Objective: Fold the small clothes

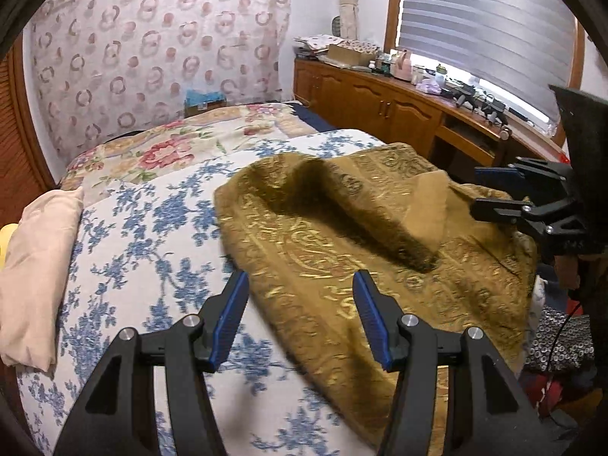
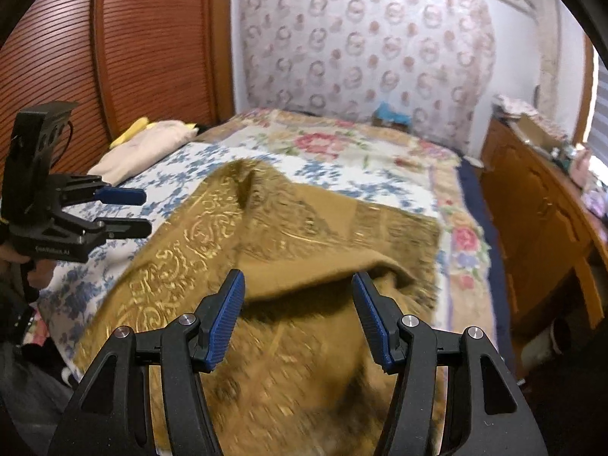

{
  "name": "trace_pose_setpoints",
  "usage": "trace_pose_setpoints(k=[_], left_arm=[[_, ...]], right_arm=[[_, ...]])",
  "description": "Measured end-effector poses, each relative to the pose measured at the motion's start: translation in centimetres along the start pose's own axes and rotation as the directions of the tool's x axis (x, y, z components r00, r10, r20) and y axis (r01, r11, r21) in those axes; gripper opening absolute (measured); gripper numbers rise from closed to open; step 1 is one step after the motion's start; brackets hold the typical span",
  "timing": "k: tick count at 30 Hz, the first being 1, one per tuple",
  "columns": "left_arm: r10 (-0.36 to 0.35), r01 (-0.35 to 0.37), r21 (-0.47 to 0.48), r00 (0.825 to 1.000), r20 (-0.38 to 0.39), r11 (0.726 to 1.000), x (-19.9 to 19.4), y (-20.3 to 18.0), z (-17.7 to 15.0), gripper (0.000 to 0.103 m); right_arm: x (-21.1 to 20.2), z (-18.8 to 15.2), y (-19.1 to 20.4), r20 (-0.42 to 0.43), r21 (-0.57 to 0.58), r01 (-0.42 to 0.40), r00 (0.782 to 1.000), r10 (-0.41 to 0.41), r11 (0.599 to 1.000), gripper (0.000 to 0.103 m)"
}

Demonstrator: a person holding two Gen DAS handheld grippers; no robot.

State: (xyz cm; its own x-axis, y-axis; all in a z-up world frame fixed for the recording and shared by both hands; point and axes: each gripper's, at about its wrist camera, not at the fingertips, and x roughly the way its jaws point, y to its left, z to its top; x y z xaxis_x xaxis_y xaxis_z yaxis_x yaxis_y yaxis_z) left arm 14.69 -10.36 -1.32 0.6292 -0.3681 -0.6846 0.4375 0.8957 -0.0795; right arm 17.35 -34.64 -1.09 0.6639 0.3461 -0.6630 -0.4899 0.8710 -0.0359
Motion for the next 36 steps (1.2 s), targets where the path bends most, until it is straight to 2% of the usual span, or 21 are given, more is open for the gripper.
trace_pose_setpoints(k=[8,15,17,19,22,27,31,36], left_arm=[[0.006,-0.006,-0.001,1.0,-0.007,1.0,1.4,2.0,-0.1,0.056],[-0.014,0.014,-0.006,1.0,-0.021,1.0,2.6,2.9,-0.4,0.056],[-0.022,0.022,-0.011,0.999,-0.025,1.0,2.9,3.2,-0.4,0.056],[-0.028,0.028,-0.014,0.999,-0.029,1.0,3.2,3.5,-0.4,0.056],[-0.037,0.036,-0.023,0.999,-0.03,0.999,3.4,3.9,-0.5,0.056],[-0.055,0.054,-0.035,0.998,-0.023,0.998,3.4,4.5,-0.5,0.056],[-0.057,0.056,-0.039,0.998,-0.02,0.998,3.3,4.5,-0.4,0.056],[-0.056,0.055,-0.043,0.998,-0.025,0.998,3.3,4.8,-0.7,0.056]], right_arm=[[5.6,1.6,2.4,-0.136,-0.06,-0.078,0.988,0.07,0.995,0.06],[8.7,0.3,3.0,-0.246,-0.08,-0.076,0.968,0.054,0.994,0.06],[9.1,0.0,3.0,-0.265,-0.104,-0.059,0.964,0.03,0.993,0.048],[8.9,0.1,2.9,-0.259,-0.135,-0.014,0.966,-0.021,0.991,0.001],[7.0,1.7,1.7,-0.222,-0.14,0.014,0.974,-0.046,0.99,0.001],[5.1,6.6,-3.0,-0.172,-0.129,0.082,0.98,-0.103,0.988,0.001],[7.3,9.7,-7.2,-0.201,-0.131,0.132,0.967,-0.157,0.983,0.001],[11.8,10.6,-10.6,-0.273,-0.131,0.148,0.945,-0.179,0.98,0.001]])
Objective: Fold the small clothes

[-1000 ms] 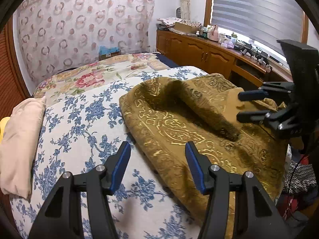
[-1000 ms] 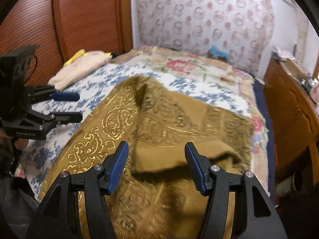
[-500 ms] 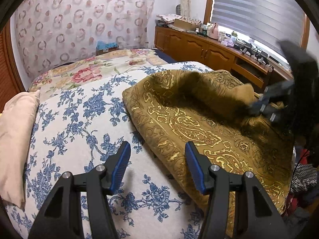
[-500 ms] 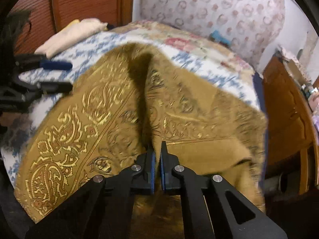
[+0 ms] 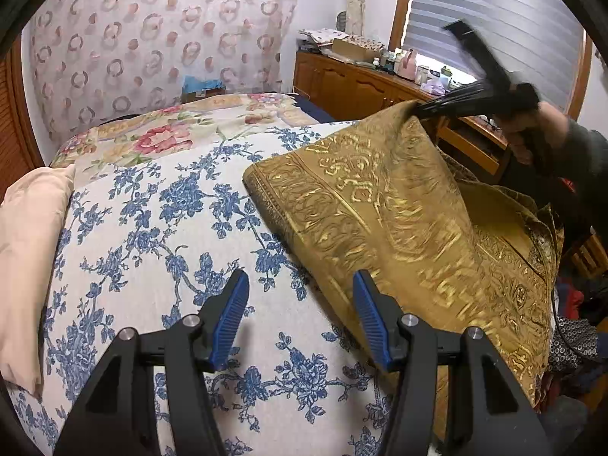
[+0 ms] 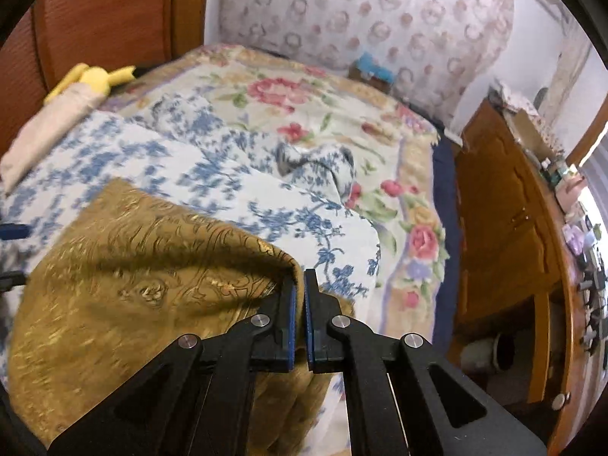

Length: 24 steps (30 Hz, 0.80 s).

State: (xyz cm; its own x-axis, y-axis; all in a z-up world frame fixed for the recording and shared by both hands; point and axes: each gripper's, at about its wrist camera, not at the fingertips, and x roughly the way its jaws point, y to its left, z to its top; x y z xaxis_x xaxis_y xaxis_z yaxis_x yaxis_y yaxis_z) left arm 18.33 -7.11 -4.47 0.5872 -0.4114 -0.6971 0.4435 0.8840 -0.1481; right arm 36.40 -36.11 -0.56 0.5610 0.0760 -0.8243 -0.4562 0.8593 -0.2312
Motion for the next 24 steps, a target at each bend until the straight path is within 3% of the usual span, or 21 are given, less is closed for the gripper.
trace_pose_setpoints(k=[2,4,9,13,18,24], left_arm=[[0.002,-0.002,0.001,1.0,-0.005,1.0,0.0,-0.1,-0.2,0.056],[0.004,-0.004,0.002,1.0,-0.008,1.0,-0.1,-0.2,-0.4,0.056],[0.003,-0.003,0.007,1.0,-0.003,1.0,-0.6,-0.7,-0.7,0.056],[-0.002,0.002,0.017,1.0,0.014,1.0,-1.4,-1.6,-0.8,0.056],[-0.007,0.006,0.032,1.0,0.028,0.999,-2.8,-3.0,-1.7,0.056],[-0.004,0.002,0.059,0.999,0.036,0.998,-4.4,-5.0,-2.7,0.056]], right_arm=[[2.0,0.1,-0.9,-0.035,0.03,-0.023,0.999,0.024,0.999,0.004],[2.6,-0.2,-1.4,-0.053,0.057,0.001,0.999,0.002,0.998,0.022],[0.1,-2.0,-1.9,-0.021,0.096,0.03,0.999,-0.029,0.995,0.037],[-3.4,-4.3,-2.2,0.007,0.145,-0.021,1.0,0.02,0.989,0.038],[-7.8,-8.7,0.7,0.047,0.133,-0.102,0.994,0.097,0.986,0.038],[-9.0,-13.4,4.9,0.045,0.139,-0.144,0.989,0.139,0.98,0.038]])
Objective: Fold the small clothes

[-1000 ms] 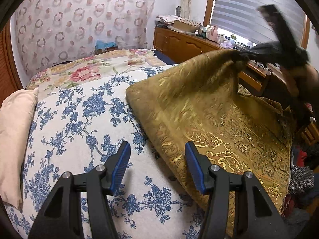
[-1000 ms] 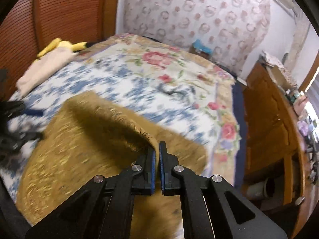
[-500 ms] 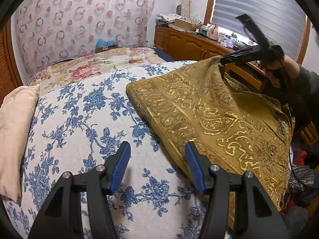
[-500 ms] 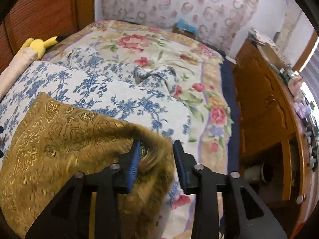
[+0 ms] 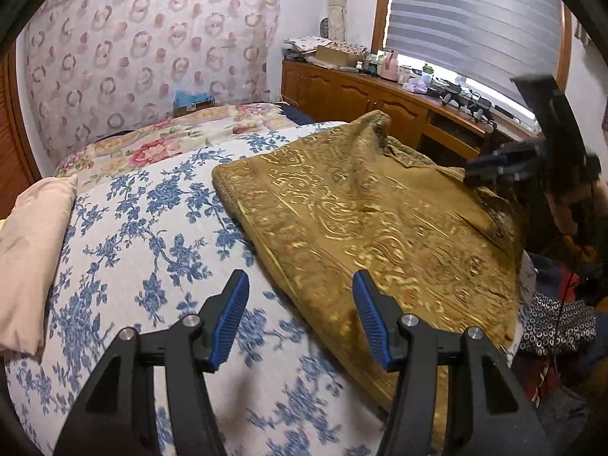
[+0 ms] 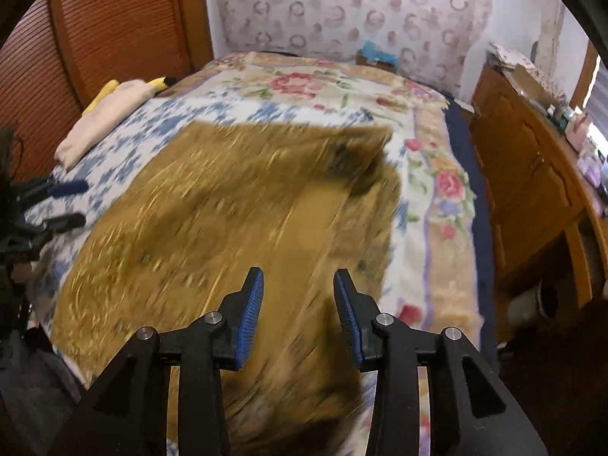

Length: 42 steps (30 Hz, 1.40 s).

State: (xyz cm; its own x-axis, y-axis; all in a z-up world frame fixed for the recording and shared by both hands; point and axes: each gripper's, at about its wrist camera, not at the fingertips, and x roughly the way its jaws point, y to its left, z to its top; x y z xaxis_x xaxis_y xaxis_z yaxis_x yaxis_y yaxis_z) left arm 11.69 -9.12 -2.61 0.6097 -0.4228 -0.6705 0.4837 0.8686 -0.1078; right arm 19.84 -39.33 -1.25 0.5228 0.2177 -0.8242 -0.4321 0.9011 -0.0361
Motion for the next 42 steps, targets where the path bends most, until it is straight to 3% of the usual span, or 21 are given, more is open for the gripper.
trace_pose_setpoints(k=[6,8,10,12,18,23,29,31,33,38,39,42], left_arm=[[-0.01,0.01,-0.001,1.0,-0.01,1.0,-0.6,-1.0,-1.0,0.056],[-0.015,0.015,-0.001,1.0,-0.011,1.0,-0.7,-1.4,-1.2,0.056],[-0.017,0.017,0.005,1.0,-0.01,1.0,-0.7,-1.8,-1.5,0.056],[-0.016,0.016,0.011,1.0,-0.011,1.0,-0.9,-2.1,-1.8,0.056],[-0.027,0.027,0.01,0.999,-0.03,1.0,-0.9,-2.4,-2.6,0.056],[-0.048,0.049,0.011,0.998,-0.048,0.999,-0.9,-3.1,-3.4,0.056],[-0.061,0.062,0.014,0.994,-0.088,0.998,-0.7,-4.0,-4.7,0.056],[-0.078,0.079,0.001,0.992,-0.1,0.997,-0.7,-4.2,-5.4,0.056],[-0.108,0.108,-0.01,0.988,-0.107,0.994,-0.8,-4.4,-5.9,0.056],[-0.169,0.167,-0.032,0.98,-0.109,0.986,-1.0,-5.2,-6.6,0.055],[-0.171,0.169,-0.034,0.979,-0.108,0.985,-1.0,-5.4,-6.6,0.048],[-0.175,0.172,-0.044,0.978,-0.111,0.984,-1.0,-5.6,-6.7,0.041]], right_arm=[[1.1,-3.3,2.0,-0.025,-0.037,0.1,0.995,-0.1,0.994,0.038],[1.3,-4.0,1.6,-0.027,-0.029,0.124,0.992,-0.125,0.992,0.029],[1.3,-4.8,1.4,-0.027,-0.016,0.106,0.994,-0.107,0.994,0.007],[0.2,-5.7,1.4,0.002,-0.002,0.089,0.996,-0.089,0.996,0.004],[-4.2,-8.7,0.6,0.062,0.083,0.09,0.994,-0.095,0.993,0.003],[-3.5,-9.5,0.7,0.053,0.122,0.103,0.992,-0.11,0.987,0.003],[-3.2,-9.5,0.4,0.088,0.16,0.127,0.986,-0.143,0.979,0.016],[-3.3,-9.7,0.4,0.104,0.169,0.145,0.981,-0.164,0.975,0.029],[-3.4,-9.9,0.3,0.119,0.18,0.156,0.977,-0.179,0.971,0.035],[-3.5,-10.6,0.4,0.133,0.189,0.164,0.972,-0.191,0.968,0.038],[-3.6,-10.7,0.5,0.139,0.189,0.164,0.971,-0.192,0.968,0.039],[-4.3,-10.8,0.9,0.171,0.189,0.164,0.965,-0.197,0.968,0.042]])
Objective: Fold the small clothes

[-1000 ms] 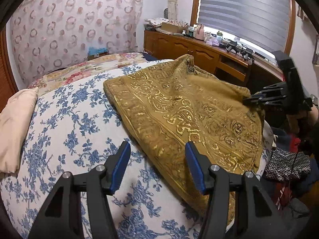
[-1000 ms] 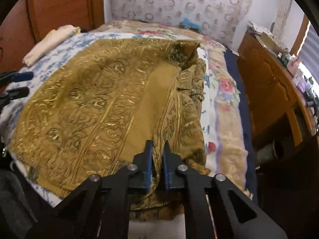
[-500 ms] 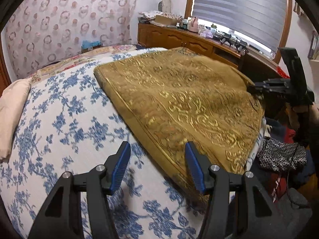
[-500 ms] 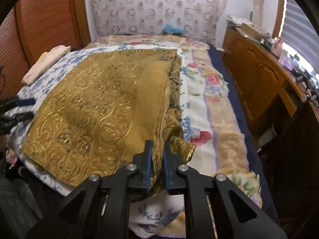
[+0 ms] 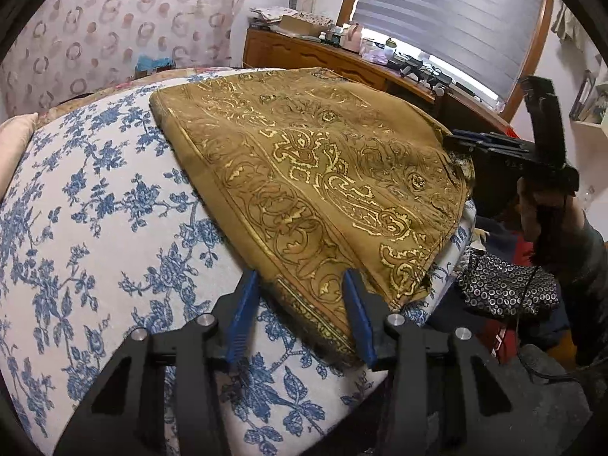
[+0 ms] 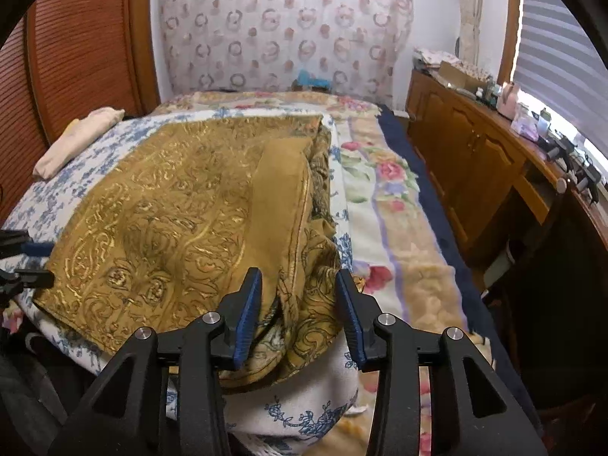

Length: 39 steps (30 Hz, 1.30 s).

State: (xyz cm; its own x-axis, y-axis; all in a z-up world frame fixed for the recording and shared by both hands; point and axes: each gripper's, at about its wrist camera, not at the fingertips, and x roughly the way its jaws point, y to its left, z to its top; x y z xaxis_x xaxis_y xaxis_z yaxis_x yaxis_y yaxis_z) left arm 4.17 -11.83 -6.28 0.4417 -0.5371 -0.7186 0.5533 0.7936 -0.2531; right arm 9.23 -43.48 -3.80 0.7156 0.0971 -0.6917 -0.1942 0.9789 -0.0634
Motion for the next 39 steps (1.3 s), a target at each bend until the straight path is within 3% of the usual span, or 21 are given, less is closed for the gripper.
trace_pose_setpoints(k=[5,9,14,19,23,31,39], left_arm=[[-0.009,0.009,-0.012,1.0,-0.005,1.0,-0.1,-0.2,-0.3,0.037],[-0.025,0.025,-0.007,1.0,0.003,1.0,-0.3,-0.5,-0.2,0.003],[-0.091,0.094,-0.031,0.993,0.079,0.995,-2.4,-0.5,2.6,0.001],[-0.094,0.089,0.036,0.982,0.163,0.995,-4.2,-1.7,6.7,0.0],[-0.104,0.098,0.042,0.978,0.179,0.994,-3.7,-1.7,9.6,0.0],[-0.077,0.071,0.04,0.978,0.196,0.997,-2.5,-1.6,11.9,0.0],[-0.076,0.074,0.013,0.973,0.217,0.997,-2.9,-1.0,12.4,0.0]], right_arm=[[-1.7,0.6,0.6,0.061,0.004,-0.021,0.998,0.021,1.0,0.052],[-2.5,1.1,1.9,0.084,-0.012,-0.056,0.995,0.057,0.998,0.056],[-2.6,1.1,3.8,0.081,-0.055,-0.124,0.988,0.128,0.991,0.063],[-2.4,0.9,6.1,0.061,-0.089,-0.194,0.978,0.2,0.977,0.066],[-2.6,0.6,7.2,0.047,-0.104,-0.245,0.967,0.251,0.964,0.067],[-2.9,0.0,6.8,0.03,-0.114,-0.265,0.962,0.27,0.957,0.07],[0.0,-2.3,6.9,-0.066,-0.178,-0.237,0.971,0.229,0.955,0.071]])
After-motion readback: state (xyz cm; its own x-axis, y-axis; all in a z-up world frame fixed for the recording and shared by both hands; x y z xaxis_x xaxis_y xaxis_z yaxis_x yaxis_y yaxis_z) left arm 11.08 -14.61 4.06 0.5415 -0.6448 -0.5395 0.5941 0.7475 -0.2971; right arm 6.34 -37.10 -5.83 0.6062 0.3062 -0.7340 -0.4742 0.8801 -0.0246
